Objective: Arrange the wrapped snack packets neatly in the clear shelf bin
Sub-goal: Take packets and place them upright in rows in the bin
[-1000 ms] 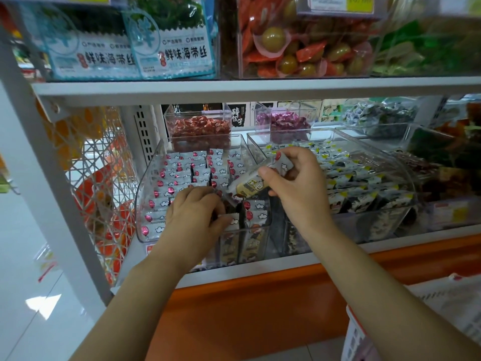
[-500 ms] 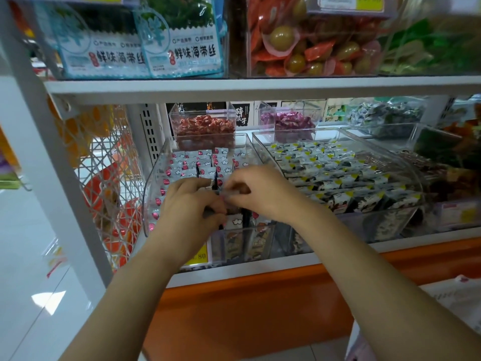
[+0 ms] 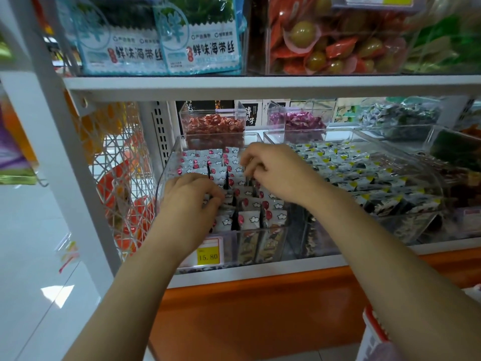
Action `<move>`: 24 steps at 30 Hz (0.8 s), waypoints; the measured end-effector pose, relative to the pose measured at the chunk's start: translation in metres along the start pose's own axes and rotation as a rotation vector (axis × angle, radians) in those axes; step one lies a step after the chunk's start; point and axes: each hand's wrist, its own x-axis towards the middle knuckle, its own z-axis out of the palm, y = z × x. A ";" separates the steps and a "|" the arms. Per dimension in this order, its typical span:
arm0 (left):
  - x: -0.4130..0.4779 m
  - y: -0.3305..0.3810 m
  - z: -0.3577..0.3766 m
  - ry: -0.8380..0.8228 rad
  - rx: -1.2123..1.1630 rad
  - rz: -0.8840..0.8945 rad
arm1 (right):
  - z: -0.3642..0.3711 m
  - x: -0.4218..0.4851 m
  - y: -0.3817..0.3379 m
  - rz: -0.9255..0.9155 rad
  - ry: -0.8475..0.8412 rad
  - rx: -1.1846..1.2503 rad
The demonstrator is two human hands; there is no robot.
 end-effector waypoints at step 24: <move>0.001 0.006 0.001 0.136 -0.116 -0.022 | -0.003 -0.027 -0.001 0.035 0.459 0.341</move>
